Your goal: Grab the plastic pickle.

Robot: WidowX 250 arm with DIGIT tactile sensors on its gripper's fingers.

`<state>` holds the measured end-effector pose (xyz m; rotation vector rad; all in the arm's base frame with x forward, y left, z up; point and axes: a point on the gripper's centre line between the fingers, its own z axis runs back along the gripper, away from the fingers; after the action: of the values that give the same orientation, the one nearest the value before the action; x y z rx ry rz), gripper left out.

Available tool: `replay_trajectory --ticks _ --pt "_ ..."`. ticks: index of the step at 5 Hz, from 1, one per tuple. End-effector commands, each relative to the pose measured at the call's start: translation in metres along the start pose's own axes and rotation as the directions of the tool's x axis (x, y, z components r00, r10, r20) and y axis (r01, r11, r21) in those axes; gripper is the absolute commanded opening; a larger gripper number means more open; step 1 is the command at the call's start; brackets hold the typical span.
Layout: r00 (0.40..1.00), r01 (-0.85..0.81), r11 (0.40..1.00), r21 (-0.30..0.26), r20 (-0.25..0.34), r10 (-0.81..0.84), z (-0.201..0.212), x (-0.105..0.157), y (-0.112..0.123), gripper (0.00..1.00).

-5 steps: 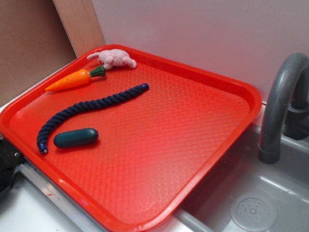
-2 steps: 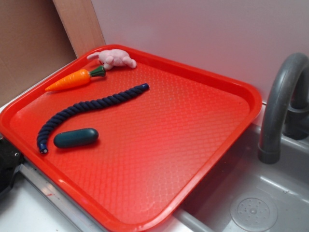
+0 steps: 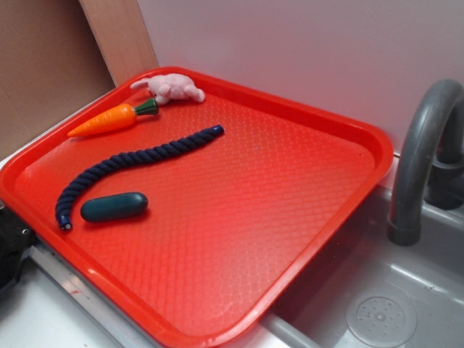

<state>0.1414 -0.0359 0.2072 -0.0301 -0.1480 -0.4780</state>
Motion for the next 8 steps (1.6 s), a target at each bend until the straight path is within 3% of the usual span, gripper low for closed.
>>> replay_trajectory --ticks 1,2,3,4,5,6,8 --pt "0.88 0.467 0.884 -0.025 0.116 -0.461 -0.056 0.023 -0.009 1.0" --pt "0.819 0.574 0.814 -0.092 0.075 -0.569 -0.103 0.027 -0.013 1.0" --pt "0.803 0.592 0.793 -0.145 0.024 -0.595 -0.147 0.033 -0.023 1.0" --pt "0.767 0.626 0.758 -0.183 -0.032 -0.641 -0.174 0.025 -0.042 1.0" --pt "0.743 0.649 0.735 -0.196 -0.044 -0.667 -0.184 0.019 -0.059 1.0" --pt "0.739 0.641 0.746 -0.182 -0.117 -0.664 -0.194 0.014 -0.074 0.0" --pt "0.732 0.643 0.752 -0.145 -0.169 -0.66 -0.194 0.012 -0.076 0.0"
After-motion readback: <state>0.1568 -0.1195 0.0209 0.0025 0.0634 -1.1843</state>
